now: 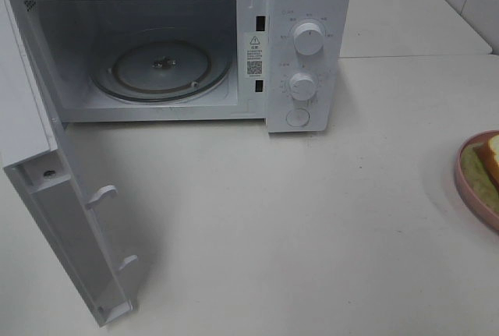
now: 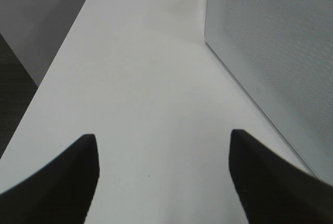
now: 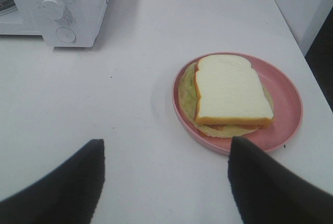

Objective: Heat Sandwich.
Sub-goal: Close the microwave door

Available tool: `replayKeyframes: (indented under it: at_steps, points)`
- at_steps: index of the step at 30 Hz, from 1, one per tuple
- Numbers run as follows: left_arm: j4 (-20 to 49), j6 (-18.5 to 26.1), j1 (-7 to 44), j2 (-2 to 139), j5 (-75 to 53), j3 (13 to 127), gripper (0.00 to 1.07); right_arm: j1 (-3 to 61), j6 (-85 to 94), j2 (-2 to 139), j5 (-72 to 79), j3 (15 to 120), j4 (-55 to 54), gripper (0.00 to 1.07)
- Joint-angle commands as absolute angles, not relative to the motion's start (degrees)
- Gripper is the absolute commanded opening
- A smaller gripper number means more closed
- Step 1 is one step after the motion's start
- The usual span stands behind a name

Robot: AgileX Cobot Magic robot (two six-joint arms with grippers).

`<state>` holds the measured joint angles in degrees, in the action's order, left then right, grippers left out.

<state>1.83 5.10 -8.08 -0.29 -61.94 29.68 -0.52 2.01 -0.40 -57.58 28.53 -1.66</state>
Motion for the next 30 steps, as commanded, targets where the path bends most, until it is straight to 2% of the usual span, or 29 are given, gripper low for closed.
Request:
replayKeyframes:
  at_steps: [1,25,30]
  points:
    - [1.6,4.9,-7.7,-1.1,-61.1,29.6,0.68,-0.3,1.8,-1.8,-57.1,28.6,-1.8,0.66]
    - [1.6,4.9,-7.7,-0.5,-61.1,29.6,0.68,-0.3,1.8,-1.8,-57.1,28.6,-1.8,0.66]
    - [3.7,4.7,-7.7,-0.5,-60.5,30.2,0.68,-0.3,1.8,-1.8,-57.1,28.6,-1.8,0.66]
